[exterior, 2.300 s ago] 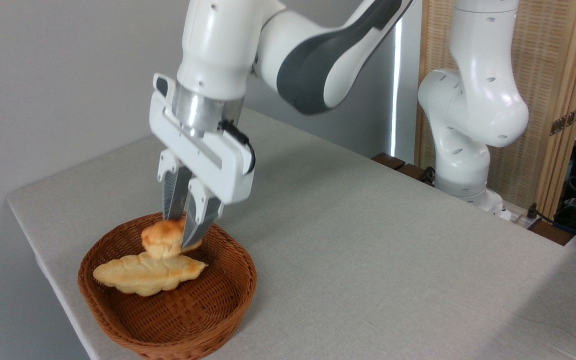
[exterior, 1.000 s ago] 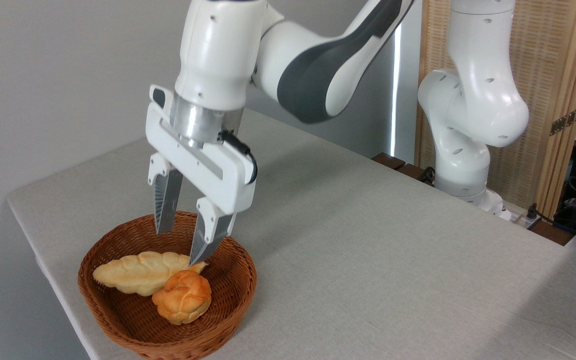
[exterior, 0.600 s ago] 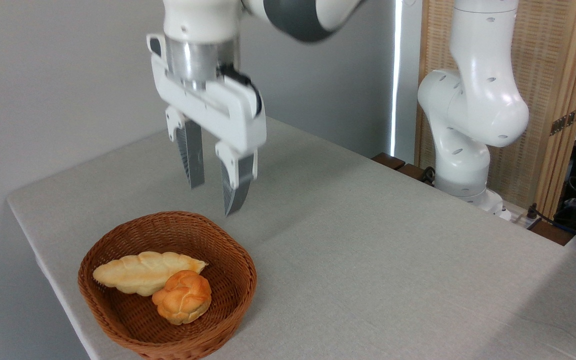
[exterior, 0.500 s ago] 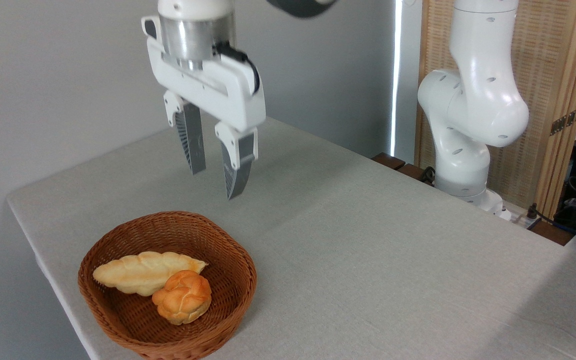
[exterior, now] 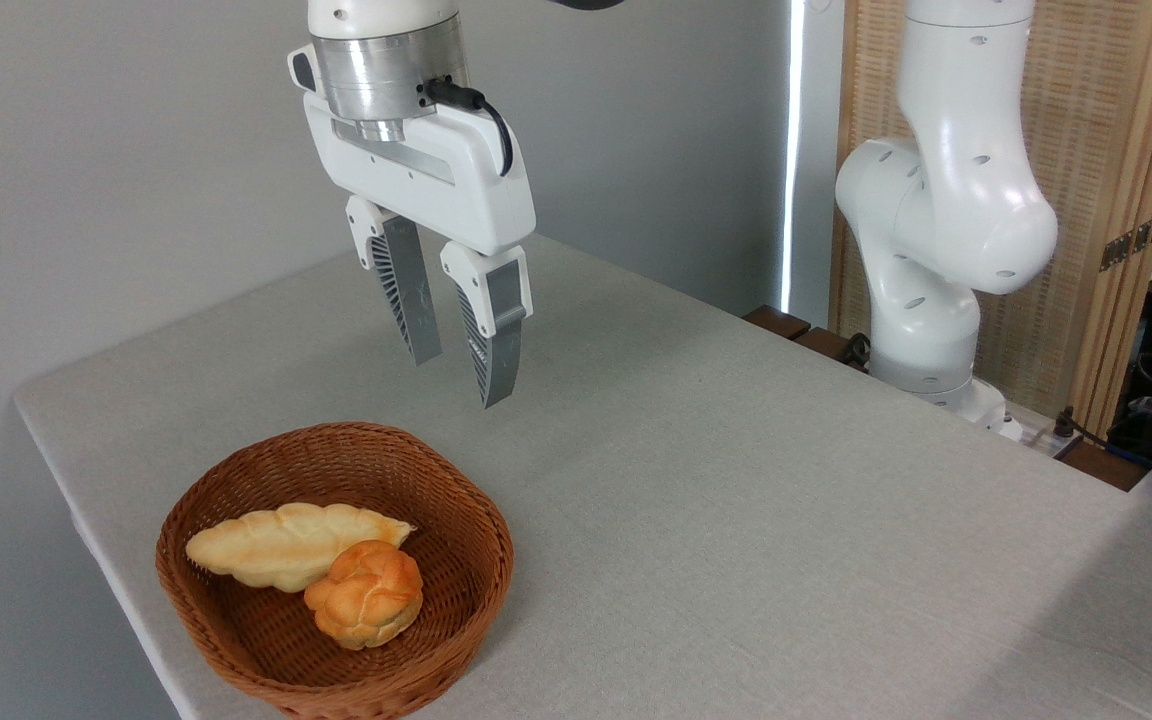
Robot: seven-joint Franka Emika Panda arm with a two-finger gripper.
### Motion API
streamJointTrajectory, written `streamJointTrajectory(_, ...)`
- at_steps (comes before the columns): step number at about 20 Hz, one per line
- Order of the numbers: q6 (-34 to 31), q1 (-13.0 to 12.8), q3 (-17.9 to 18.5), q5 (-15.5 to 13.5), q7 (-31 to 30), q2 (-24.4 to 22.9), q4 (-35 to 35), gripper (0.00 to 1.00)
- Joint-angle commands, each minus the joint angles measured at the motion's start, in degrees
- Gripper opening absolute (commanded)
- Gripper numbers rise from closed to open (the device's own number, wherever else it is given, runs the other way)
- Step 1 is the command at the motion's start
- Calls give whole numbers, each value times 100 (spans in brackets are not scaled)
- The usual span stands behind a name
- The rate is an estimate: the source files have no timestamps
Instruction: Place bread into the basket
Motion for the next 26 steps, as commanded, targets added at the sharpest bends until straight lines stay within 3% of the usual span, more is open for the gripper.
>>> streamJointTrajectory(1,-170,14,-18,71,52,-7,93,100)
streamJointTrajectory(5,-135,611,-553,80,96,1,93,100)
streamJointTrajectory(16,-100,673,-616,80,96,98,128,100)
streamJointTrajectory(26,-82,989,-862,80,96,186,295,100)
